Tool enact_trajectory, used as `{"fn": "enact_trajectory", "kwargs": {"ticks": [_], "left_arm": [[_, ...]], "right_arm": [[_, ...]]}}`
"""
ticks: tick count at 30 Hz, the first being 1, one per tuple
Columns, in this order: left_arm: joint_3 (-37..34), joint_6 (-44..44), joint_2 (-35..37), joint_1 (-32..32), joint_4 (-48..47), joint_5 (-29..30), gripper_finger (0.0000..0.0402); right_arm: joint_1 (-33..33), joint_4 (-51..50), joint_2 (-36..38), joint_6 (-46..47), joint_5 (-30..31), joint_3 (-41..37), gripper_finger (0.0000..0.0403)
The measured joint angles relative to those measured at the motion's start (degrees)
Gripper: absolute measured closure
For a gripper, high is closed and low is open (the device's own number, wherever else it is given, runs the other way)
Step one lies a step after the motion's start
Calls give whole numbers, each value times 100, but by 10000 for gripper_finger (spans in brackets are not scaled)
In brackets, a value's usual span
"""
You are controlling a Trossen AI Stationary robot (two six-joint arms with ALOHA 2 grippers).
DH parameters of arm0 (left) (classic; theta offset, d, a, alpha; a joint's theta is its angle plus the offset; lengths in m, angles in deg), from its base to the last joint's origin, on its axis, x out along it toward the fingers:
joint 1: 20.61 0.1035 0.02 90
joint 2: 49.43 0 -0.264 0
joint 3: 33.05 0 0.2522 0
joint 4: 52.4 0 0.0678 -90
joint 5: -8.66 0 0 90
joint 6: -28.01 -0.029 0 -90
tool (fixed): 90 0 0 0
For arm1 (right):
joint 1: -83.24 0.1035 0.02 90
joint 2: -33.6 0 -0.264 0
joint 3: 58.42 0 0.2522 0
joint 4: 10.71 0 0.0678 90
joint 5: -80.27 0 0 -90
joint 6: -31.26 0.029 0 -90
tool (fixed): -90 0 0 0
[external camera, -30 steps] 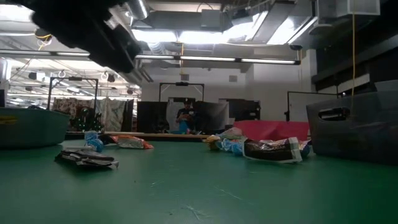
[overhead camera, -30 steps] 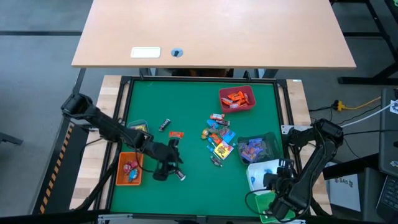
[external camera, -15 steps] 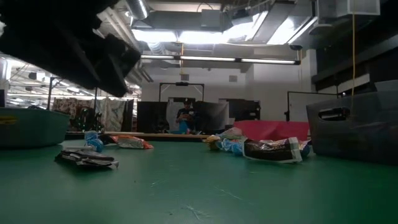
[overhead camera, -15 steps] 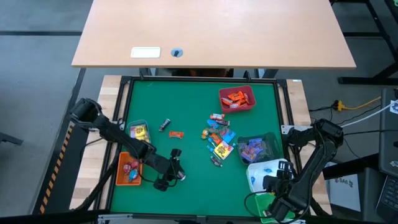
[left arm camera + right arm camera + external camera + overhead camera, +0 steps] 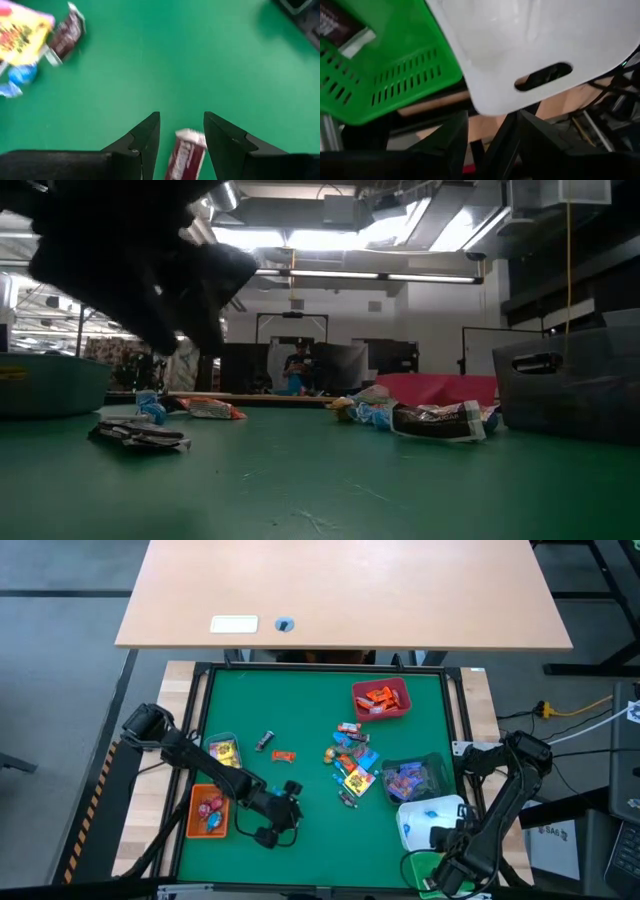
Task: Sort candy
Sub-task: Put the brown chocolate bar into the green bin
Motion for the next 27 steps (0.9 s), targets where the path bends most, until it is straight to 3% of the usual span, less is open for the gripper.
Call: {"fn": "enact_trajectory", "kwargs": {"ticks": [11, 17, 21, 27], "left_arm": [[7, 107, -1, -128, -714, -38, 261], [7, 34, -216, -106, -904, 32, 261], [14, -102, -485, -117, -853, 111, 261], [32, -38, -602, -53, -820, 165, 261]], "right_arm": [[-49, 51, 0, 1, -245, 21, 233], [-260, -3, -2, -145, -304, 499, 233], [-350, -3, -2, -153, 108, 938, 233], [-350, 43, -2, -160, 1417, 1407, 233]]}}
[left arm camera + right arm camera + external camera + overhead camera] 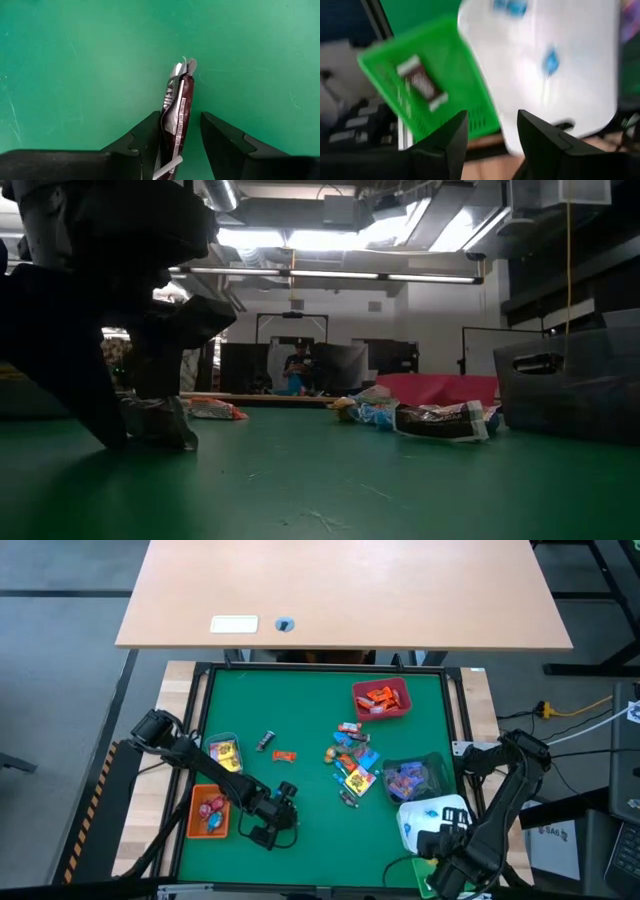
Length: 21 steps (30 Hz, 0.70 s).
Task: Sort candy
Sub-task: Put the brown chocolate bar into the green bin
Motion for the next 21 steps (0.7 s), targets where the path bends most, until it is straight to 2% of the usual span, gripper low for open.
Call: {"fn": "enact_trajectory", "kwargs": {"ticks": [5, 11, 14, 21], "left_arm": [[0, 13, -11, 56, 43, -35, 268], [185, 39, -50, 123, -10, -112, 307], [303, 40, -67, 169, -3, 1, 330], [582, 46, -64, 384, 67, -26, 382]], "right_arm": [[0, 28, 0, -7, 1334, 143, 233], [-8, 98, 0, -10, 2647, 143, 233], [-44, 107, 0, -11, 2921, 143, 233], [-234, 129, 0, -13, 3112, 143, 233]]}}
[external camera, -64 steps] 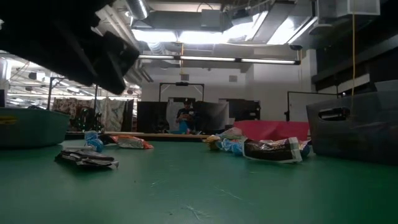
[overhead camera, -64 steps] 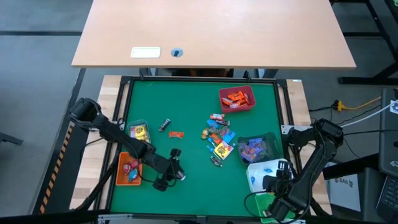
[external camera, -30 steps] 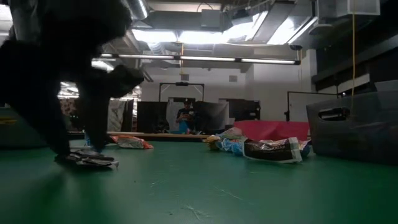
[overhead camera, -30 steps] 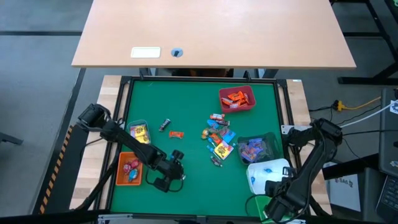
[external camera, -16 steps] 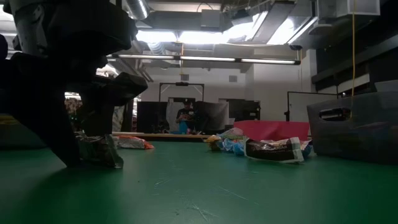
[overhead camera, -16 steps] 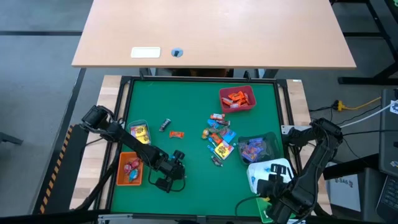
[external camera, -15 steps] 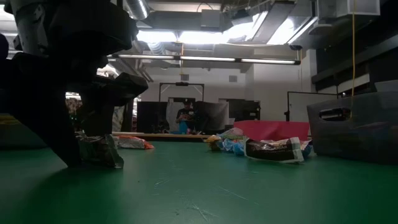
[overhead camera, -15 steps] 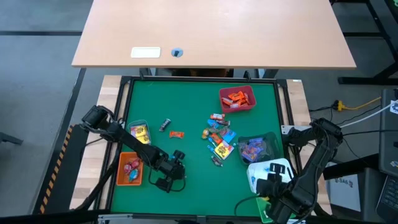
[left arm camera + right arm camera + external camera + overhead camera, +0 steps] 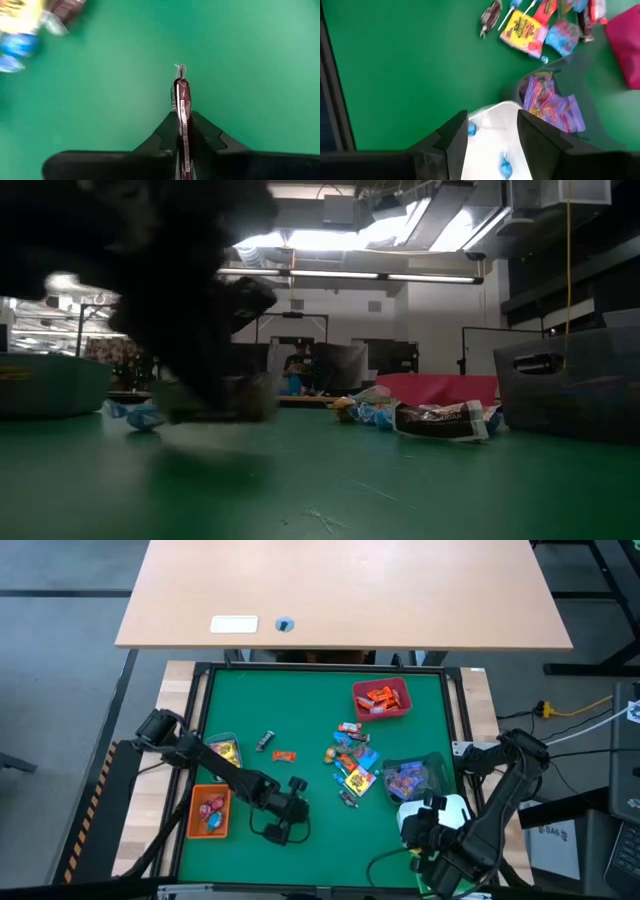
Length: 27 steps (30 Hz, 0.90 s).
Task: Sort candy
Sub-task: Put the brown chocolate bar into the green bin
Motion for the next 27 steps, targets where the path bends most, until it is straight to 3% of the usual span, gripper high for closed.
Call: {"fn": "enact_trajectory", "kwargs": {"ticks": [7, 13, 24, 27], "left_arm": [[292, 9, 12, 306, 154, 125, 392], [371, -4, 21, 531, 1226, 132, 384], [371, -55, 23, 713, 3025, 131, 383], [371, -58, 23, 709, 3188, 127, 383]], "right_arm": [[-322, 259, 0, -264, 683, 0, 233], [-756, 983, 0, -1032, 1076, -2, 233], [-1643, 1990, 0, -2707, 1063, -2, 233], [-1840, 1992, 0, -3024, 712, -2, 233]]}}
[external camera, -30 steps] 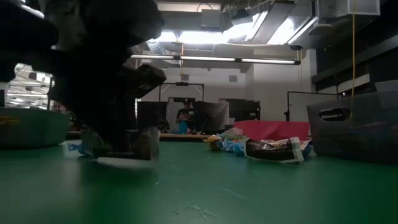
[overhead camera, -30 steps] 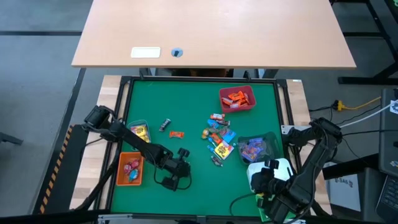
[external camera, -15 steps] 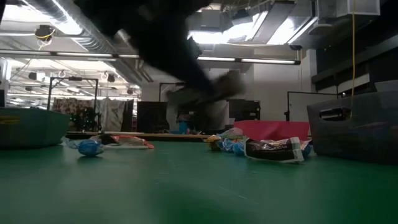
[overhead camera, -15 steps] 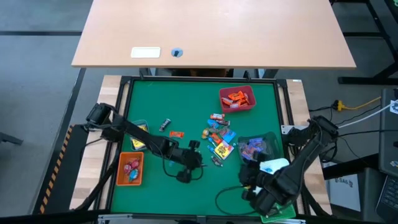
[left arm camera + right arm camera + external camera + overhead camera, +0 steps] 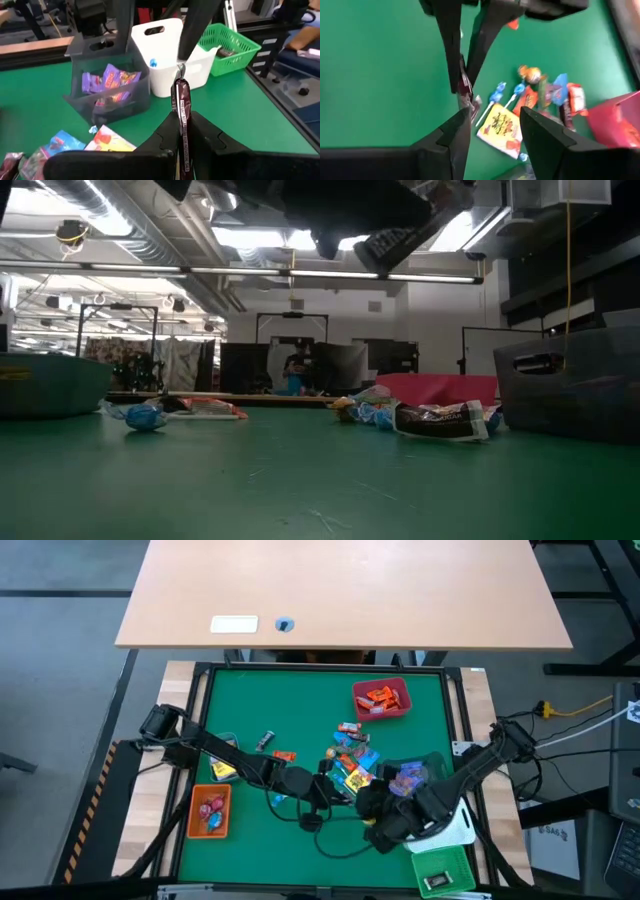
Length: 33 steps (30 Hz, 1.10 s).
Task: Sort candy
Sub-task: Put the brown chocolate bar into the green bin
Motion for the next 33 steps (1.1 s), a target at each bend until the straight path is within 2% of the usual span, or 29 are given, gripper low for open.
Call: {"fn": "enact_trajectory", "kwargs": {"ticks": [8, 20, 24, 31, 33], "left_arm": [[0, -9, 0, 0, 128, 1, 383], [0, -7, 4, 0, 244, 1, 382], [0, -6, 7, -2, 417, 1, 382], [0, -7, 7, -11, 455, -11, 382], [0, -7, 7, -11, 452, -4, 382]], "right_arm": [[-247, 132, 0, -429, -1190, 0, 233], [-254, 443, 0, -751, -947, -2, 238], [-253, 531, 0, -890, -947, -2, 272], [-253, 530, 0, -893, -944, -2, 372], [-253, 526, 0, -915, -943, -2, 390]]}}
